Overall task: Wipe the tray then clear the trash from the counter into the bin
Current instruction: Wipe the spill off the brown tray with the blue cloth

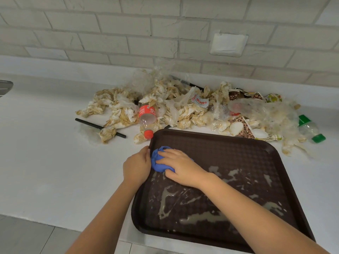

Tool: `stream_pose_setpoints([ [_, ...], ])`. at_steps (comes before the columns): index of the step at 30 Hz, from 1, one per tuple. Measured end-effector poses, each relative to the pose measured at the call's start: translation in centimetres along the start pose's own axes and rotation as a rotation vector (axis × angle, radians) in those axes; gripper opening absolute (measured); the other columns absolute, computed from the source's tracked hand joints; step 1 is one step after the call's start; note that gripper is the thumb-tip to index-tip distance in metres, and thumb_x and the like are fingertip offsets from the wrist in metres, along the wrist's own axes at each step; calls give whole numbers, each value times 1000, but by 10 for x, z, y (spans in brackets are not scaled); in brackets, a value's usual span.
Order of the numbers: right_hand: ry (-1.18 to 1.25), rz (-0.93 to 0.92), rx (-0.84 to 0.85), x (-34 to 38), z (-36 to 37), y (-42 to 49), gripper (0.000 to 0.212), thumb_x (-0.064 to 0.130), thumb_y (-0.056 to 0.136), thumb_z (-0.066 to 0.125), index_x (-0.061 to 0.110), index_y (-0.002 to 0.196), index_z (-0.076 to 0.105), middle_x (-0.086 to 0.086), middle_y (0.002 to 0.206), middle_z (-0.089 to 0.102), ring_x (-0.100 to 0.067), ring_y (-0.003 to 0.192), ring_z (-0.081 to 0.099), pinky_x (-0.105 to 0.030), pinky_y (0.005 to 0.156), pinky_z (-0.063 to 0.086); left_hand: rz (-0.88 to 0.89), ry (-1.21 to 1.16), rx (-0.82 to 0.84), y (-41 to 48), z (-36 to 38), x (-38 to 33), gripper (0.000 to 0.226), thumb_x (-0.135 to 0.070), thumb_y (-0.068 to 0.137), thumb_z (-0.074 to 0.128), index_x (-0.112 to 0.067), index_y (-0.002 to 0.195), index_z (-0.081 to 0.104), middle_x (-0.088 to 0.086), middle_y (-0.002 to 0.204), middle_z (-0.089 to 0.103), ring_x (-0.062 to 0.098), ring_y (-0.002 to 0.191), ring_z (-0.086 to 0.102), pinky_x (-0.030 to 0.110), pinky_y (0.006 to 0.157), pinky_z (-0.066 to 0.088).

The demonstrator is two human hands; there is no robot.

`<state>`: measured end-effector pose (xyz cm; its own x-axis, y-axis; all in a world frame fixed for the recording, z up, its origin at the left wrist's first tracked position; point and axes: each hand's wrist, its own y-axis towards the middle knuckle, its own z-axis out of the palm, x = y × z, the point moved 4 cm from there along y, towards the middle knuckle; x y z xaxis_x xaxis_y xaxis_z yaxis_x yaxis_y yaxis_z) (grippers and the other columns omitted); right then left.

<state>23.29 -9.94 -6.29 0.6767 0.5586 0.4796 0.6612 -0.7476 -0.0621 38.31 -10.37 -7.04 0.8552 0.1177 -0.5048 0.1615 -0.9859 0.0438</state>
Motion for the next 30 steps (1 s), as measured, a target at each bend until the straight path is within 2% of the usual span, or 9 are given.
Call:
stream_pose_setpoints([
  [4, 185, 2, -74, 7, -15, -20, 37, 15, 88, 45, 11, 121, 60, -5, 126, 59, -17, 118, 49, -22, 104, 29, -20, 5, -48, -1, 0, -2, 33, -28, 101, 37, -13, 114, 63, 17, 93, 69, 34, 88, 62, 33, 67, 41],
  [7, 406, 164, -145, -1, -25, -40, 30, 9, 93, 47, 16, 118, 60, -1, 111, 63, -3, 86, 59, -16, 81, 44, 6, 26, -56, -3, -2, -3, 33, -28, 100, 36, -14, 115, 62, 16, 90, 69, 34, 85, 63, 33, 64, 41],
  [11, 564, 335, -438, -23, -59, -92, 34, 2, 94, 45, 32, 103, 56, 6, 96, 63, 10, 83, 57, -3, 73, 39, 35, 34, -59, -4, -4, -5, 36, -31, 101, 32, -18, 114, 62, 11, 86, 69, 30, 81, 63, 33, 64, 46],
  [15, 450, 530, -651, -57, -91, -163, 25, 8, 95, 45, 23, 113, 57, 2, 98, 61, 6, 84, 55, 0, 67, 37, 31, 31, -47, -5, -4, -5, 37, -32, 101, 30, -19, 117, 61, 10, 90, 70, 30, 85, 63, 35, 68, 48],
  [19, 260, 701, -704, -91, -91, -213, 29, 18, 97, 44, 16, 123, 56, -6, 109, 62, -14, 90, 53, -22, 73, 37, 8, 26, -48, -5, -5, -4, 37, -31, 101, 31, -18, 117, 62, 11, 89, 69, 31, 85, 63, 33, 66, 45],
  [22, 176, 720, -668, -104, -71, -223, 49, 46, 95, 38, 9, 123, 55, -12, 118, 59, -16, 97, 52, -21, 77, 40, 0, -15, -67, -7, -5, -5, 35, -30, 101, 34, -18, 117, 63, 10, 89, 70, 30, 85, 63, 30, 62, 41],
  [25, 88, 801, -532, -112, -54, -214, 48, 27, 100, 38, 11, 145, 35, -8, 149, 35, -22, 140, 26, -30, 112, 21, -1, -37, -74, -7, -6, -6, 35, -31, 101, 35, -20, 118, 63, 10, 91, 70, 29, 86, 63, 30, 63, 41],
  [27, 35, 856, -490, -114, -46, -205, 50, 24, 100, 36, 12, 148, 27, -8, 154, 26, -24, 144, 16, -34, 117, 9, 3, -33, -69, -6, -6, -5, 36, -32, 101, 35, -19, 116, 64, 9, 89, 70, 29, 85, 63, 30, 63, 41],
  [30, -64, 930, -484, -112, -43, -193, 51, 25, 99, 36, 9, 147, 29, -12, 151, 31, -30, 141, 22, -42, 117, 13, 13, -33, -67, -6, -6, -5, 36, -31, 101, 34, -21, 121, 62, 10, 92, 70, 30, 88, 63, 30, 65, 42],
])
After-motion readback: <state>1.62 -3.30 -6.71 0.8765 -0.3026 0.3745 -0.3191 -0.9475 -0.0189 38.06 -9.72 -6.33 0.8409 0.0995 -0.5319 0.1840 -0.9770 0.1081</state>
